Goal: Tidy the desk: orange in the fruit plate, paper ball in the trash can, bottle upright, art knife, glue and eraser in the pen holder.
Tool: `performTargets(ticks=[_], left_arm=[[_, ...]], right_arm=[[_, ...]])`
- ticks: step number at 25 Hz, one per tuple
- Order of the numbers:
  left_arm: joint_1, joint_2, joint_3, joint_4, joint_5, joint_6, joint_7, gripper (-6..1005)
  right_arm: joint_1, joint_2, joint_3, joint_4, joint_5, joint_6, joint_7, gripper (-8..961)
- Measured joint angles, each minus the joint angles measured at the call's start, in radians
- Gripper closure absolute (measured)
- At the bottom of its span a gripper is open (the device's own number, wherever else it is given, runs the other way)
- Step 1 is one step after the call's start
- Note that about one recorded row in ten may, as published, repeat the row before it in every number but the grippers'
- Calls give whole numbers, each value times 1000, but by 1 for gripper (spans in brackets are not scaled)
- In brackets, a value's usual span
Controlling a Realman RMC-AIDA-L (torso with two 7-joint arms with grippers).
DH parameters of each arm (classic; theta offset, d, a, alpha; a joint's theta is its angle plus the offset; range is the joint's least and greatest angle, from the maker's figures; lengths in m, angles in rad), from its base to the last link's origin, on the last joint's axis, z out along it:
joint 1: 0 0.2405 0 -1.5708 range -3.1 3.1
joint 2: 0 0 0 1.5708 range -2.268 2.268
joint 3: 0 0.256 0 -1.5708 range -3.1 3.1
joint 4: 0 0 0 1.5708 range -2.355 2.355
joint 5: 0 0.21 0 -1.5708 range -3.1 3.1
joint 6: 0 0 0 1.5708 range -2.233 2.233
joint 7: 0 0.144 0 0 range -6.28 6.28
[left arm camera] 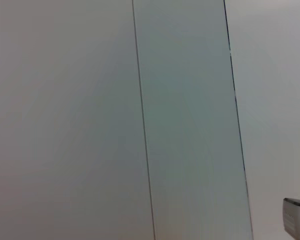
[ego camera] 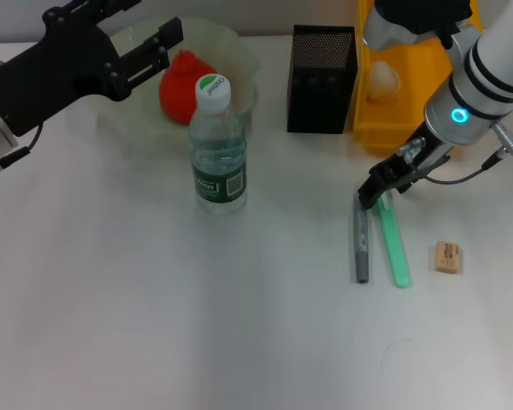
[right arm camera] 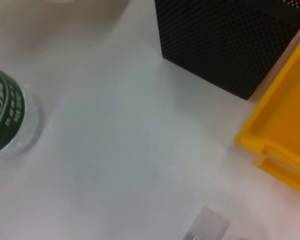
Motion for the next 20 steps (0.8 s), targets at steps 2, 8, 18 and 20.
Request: performTargets(ticks=[2, 8, 18, 20], left_arm=[[-1, 0, -4, 0, 0, 0, 5, 329], [-7, 0, -13, -10, 1, 0, 5, 329], [-15, 0, -17, -28, -2, -7, 19, 329], [-15, 0, -20, -28, -2, -7, 19, 329]], right_arm=[[-2, -1, 4, -2, 0, -3, 1, 359], [-4, -1, 0, 5, -1, -1, 2, 360], [-1, 1, -1, 32, 1, 0, 4, 363], [-1, 2, -1, 33, 1, 0, 4, 363]])
